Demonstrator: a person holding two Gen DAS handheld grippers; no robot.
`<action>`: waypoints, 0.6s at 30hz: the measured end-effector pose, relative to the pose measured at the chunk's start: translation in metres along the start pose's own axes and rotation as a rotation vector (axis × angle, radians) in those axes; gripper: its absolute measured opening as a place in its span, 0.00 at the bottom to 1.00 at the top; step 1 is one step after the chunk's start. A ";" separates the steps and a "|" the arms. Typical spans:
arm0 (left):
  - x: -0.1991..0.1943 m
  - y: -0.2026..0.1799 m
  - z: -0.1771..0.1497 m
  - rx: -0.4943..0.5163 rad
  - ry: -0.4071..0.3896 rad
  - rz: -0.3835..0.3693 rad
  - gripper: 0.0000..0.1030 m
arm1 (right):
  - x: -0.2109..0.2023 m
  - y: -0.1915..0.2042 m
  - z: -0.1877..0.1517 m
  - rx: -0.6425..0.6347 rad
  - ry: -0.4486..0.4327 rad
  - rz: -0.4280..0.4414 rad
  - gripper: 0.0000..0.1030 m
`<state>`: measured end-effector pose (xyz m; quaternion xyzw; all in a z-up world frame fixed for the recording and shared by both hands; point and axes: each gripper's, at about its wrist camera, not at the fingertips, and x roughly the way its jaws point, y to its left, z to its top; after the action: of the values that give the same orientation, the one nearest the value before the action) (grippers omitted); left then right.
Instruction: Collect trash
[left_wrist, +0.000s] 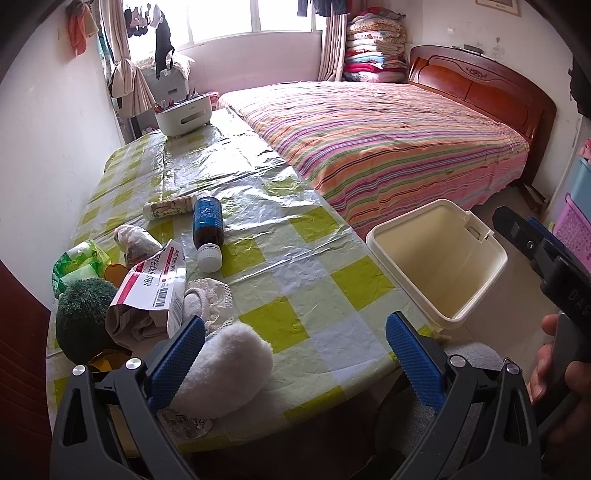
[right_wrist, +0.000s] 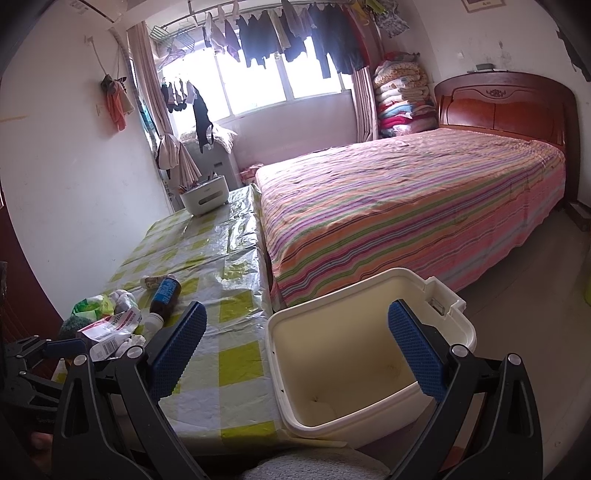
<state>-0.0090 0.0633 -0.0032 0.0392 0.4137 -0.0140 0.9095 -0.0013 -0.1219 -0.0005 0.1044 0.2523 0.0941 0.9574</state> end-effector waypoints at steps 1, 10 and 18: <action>0.000 0.000 0.000 -0.001 -0.001 0.002 0.93 | 0.000 0.001 0.000 -0.001 0.000 0.000 0.94; -0.002 0.002 0.000 0.000 0.002 -0.003 0.93 | 0.000 0.000 -0.001 0.000 0.001 -0.002 0.94; -0.003 0.001 -0.001 0.001 0.000 -0.003 0.93 | 0.000 0.000 -0.001 0.001 0.003 -0.001 0.94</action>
<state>-0.0117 0.0641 -0.0016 0.0392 0.4136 -0.0156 0.9095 -0.0016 -0.1220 -0.0014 0.1046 0.2536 0.0936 0.9571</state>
